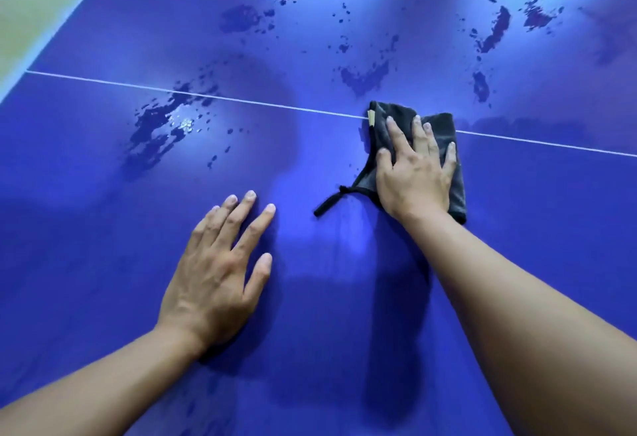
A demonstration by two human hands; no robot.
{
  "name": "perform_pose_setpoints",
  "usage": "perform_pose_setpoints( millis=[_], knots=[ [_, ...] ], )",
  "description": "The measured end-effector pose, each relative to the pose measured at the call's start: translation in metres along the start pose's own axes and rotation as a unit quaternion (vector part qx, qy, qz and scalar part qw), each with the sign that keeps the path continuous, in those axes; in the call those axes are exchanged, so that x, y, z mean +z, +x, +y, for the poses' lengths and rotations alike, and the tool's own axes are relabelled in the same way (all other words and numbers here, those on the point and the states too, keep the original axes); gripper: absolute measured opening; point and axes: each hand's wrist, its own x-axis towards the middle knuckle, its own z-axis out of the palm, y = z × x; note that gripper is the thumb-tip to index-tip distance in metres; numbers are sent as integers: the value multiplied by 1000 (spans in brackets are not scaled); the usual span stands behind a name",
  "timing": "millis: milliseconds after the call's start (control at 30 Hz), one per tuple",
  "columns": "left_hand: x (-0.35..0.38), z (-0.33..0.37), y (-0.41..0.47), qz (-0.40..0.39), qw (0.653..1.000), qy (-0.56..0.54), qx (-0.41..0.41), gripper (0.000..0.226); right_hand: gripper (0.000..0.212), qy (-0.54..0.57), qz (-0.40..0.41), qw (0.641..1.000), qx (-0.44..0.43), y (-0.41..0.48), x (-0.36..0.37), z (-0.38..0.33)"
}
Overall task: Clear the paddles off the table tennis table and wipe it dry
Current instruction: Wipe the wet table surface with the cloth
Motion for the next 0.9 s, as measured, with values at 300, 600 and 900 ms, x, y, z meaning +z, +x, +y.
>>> perform_pose_setpoints(
  millis=[300, 600, 900],
  knots=[
    [-3, 0, 12, 15, 1000, 3, 7, 61, 59, 16, -1, 999, -31, 72, 4, -21],
    [-4, -3, 17, 17, 1000, 5, 6, 61, 55, 21, -44, 993, -108, 32, -1, -28],
    [-1, -2, 13, 57, 998, -30, 8, 53, 55, 28, -42, 994, -100, -116, 5, -48]
  ],
)
